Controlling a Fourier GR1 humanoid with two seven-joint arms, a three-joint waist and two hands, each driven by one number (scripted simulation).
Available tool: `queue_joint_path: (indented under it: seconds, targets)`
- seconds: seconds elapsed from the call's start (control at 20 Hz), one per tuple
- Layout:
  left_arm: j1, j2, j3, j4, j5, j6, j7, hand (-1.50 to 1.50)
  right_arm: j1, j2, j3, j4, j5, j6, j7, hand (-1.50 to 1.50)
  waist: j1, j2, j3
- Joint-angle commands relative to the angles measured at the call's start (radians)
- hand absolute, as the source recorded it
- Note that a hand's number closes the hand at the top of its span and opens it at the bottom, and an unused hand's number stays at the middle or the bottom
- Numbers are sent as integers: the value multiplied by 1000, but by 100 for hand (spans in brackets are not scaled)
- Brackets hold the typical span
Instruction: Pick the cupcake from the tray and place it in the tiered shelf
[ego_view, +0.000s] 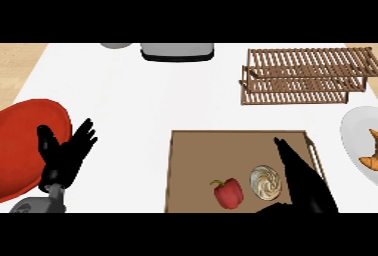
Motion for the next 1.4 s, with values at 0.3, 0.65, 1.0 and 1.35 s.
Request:
queue_joint_path:
  seconds: [0.3,0.65,1.0,1.35]
  targets:
    - [30,-46,31,-72,-59,-2,47,0,4,63,-31,75,138,34,4,-150,0,0,0]
    - [60,-78,53,-69,-90,-48,3,0,34,119,-64,230,195,-79,-187,-150,1,0,0]
    - [22,-97,85,-32,-124,-73,11,0,-20,140,-162,343,166,-65,-313,-150,1,0,0]
    - [15,-88,97,-28,-112,-79,23,0,-40,129,16,476,217,46,-402,150,10,2,1]
